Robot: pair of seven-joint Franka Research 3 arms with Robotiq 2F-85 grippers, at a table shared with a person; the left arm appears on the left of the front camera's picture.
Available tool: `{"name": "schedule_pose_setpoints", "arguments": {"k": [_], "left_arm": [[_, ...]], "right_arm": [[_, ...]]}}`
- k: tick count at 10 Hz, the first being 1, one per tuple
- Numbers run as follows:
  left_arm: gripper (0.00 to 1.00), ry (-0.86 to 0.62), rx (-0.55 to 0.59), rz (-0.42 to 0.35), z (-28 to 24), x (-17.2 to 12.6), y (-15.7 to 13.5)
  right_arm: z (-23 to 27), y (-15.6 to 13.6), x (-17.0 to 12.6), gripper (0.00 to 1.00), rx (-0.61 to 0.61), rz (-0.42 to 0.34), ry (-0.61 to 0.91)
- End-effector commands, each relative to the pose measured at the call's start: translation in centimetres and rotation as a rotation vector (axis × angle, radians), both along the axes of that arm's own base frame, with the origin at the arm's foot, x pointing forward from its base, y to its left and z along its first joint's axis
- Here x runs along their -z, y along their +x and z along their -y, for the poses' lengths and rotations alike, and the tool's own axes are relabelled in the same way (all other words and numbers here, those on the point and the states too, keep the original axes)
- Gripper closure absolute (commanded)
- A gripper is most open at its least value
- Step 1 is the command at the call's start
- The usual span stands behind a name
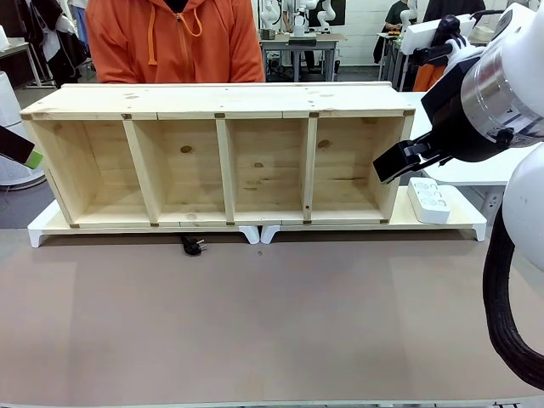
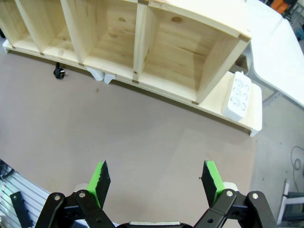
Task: Perform cable management.
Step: When the cord part of the Power Cable appears at the lower middle area of the table and stops, grasp the cord part of the Power Cable.
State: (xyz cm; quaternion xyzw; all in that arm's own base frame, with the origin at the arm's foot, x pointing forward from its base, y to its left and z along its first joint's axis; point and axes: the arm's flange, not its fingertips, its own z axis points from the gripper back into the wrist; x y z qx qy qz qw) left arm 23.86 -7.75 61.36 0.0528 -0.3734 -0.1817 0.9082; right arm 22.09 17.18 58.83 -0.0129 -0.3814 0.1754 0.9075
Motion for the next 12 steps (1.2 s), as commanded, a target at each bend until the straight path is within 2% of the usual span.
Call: {"name": "schedule_pose_setpoints", "arguments": {"k": [1,12], "left_arm": [[0.00,-0.002,-0.003,0.002,0.09,0.03,0.17],[0.00,-0.002,-0.003,0.002,0.09,0.03,0.17]], "right_arm": [[-0.01,0.02,0.03,0.00,-0.004,0.001,-0.007],[-0.01,0.02,0.03,0.00,-0.004,0.001,-0.007]]}}
